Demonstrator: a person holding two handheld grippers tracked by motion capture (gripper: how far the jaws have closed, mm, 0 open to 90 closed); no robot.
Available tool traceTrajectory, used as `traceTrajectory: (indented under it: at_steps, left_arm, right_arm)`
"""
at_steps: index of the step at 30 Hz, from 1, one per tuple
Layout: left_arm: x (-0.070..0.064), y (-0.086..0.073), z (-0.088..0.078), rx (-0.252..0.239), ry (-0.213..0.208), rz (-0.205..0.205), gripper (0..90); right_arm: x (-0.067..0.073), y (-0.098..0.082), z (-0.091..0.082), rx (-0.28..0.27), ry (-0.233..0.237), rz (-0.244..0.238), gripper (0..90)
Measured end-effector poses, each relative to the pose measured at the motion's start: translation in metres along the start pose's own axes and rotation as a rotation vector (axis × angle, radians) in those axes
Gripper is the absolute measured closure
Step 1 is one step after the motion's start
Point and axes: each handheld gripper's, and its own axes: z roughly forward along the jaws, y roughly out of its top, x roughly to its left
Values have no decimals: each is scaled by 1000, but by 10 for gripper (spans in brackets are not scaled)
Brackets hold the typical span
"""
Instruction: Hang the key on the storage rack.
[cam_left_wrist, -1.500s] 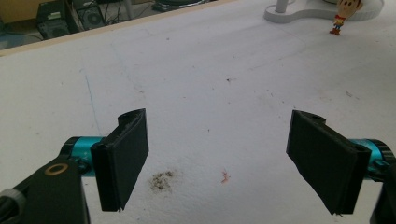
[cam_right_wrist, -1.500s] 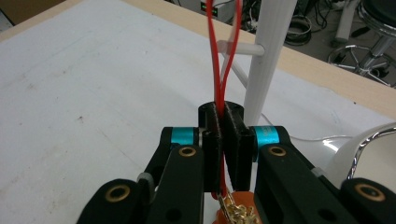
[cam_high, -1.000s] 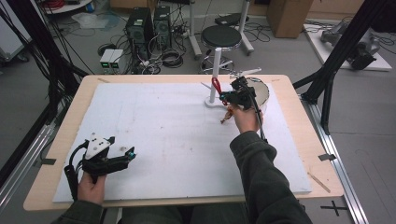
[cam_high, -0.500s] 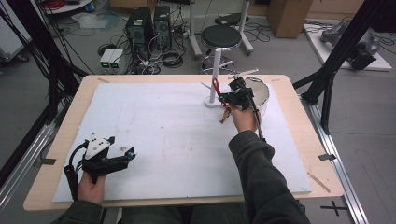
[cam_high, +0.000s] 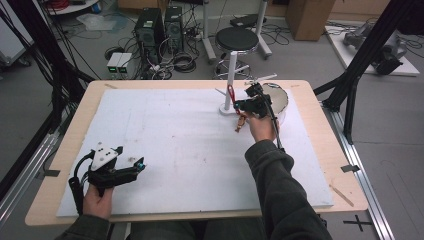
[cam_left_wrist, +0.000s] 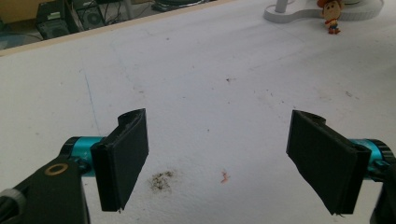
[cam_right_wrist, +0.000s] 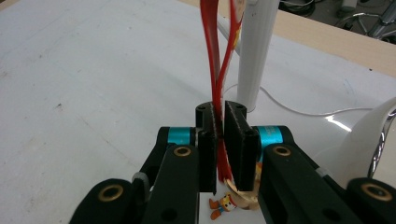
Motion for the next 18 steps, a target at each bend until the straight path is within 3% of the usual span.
traceTrajectory:
  at_steps: [9,18]
  left_arm:
    - [0,0,0,1,-3,1,213]
    - [-1,0,0,1,-2,-1,213]
  right_arm:
    - [-2,0,-5,-29,29,7,796]
    - [-4,-2,-11,-74,98,10,723]
